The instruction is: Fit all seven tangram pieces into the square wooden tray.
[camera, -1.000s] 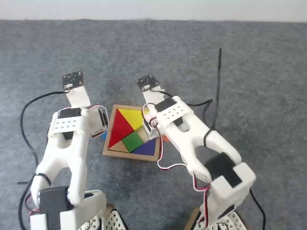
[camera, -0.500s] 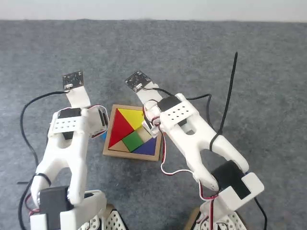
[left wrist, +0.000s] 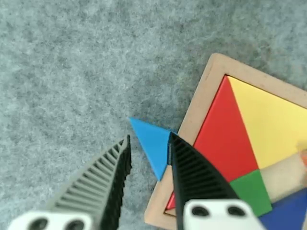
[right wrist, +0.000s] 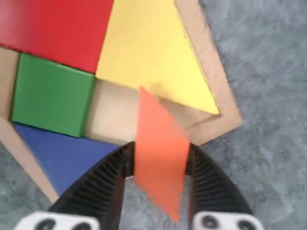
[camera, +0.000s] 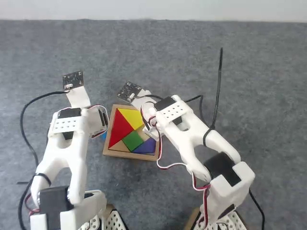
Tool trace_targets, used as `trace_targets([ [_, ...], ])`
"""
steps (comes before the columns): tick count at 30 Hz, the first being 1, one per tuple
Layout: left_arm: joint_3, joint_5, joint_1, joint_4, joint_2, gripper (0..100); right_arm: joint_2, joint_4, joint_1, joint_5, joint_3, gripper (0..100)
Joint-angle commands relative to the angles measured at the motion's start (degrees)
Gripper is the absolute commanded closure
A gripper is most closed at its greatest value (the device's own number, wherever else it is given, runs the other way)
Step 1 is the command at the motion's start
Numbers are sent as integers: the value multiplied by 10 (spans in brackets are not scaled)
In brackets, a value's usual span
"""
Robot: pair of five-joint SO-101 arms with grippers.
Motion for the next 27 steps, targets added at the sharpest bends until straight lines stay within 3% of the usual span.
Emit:
trace_targets([
  [1, -3, -4, -5, -10, -25, 874, -5, 0, 10, 5, -27, 734],
  [13, -3, -4, -5, -10, -25, 874, -30, 141, 15, -7, -120, 731],
  [20, -3, -4, -4, -10, -25, 874, -4, 172, 106, -20, -180, 732],
  [27, -3, -4, -4, -10, -25, 874, 66, 155, 59, -19, -201, 732],
])
